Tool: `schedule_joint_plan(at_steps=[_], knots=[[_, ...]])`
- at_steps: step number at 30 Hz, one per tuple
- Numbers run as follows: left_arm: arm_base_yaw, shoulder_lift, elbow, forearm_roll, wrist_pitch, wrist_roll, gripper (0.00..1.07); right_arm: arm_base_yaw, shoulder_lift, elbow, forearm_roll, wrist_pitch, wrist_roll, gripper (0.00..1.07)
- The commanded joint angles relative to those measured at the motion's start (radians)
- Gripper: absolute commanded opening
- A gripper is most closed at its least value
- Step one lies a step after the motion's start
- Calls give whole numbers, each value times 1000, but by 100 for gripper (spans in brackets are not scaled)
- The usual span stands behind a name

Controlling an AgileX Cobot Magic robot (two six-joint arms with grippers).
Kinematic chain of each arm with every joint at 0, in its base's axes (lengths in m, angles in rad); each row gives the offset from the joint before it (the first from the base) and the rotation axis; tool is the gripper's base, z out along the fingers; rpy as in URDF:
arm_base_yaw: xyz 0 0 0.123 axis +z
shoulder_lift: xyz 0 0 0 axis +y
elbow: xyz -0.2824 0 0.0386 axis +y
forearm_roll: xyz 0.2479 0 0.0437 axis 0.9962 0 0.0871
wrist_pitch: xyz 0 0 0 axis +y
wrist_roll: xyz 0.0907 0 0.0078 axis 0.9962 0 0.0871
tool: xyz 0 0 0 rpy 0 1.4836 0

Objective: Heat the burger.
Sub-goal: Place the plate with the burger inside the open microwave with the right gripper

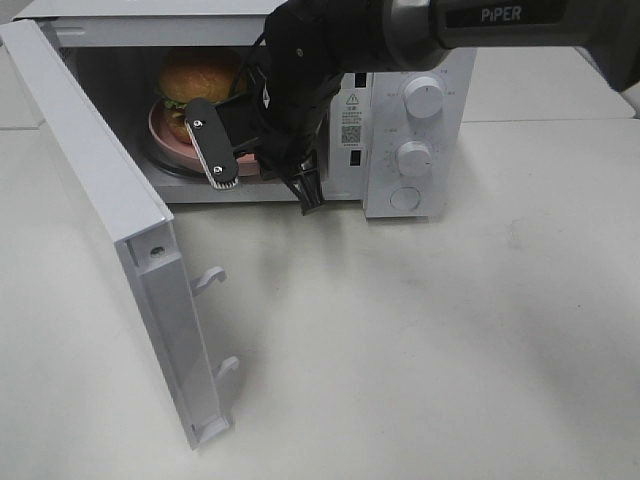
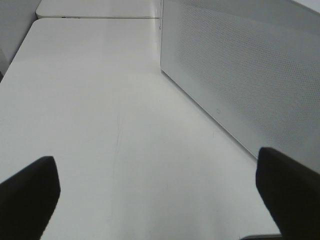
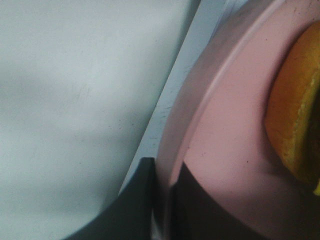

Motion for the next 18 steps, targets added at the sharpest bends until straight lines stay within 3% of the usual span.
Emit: schedule_joint_plan(at_steps=[1, 18], knots=[[-6, -17, 3, -3, -14, -2, 100, -3, 18, -53, -16, -55, 10, 0], [-6, -17, 3, -3, -14, -2, 100, 6, 91, -126, -12, -108, -13, 0]])
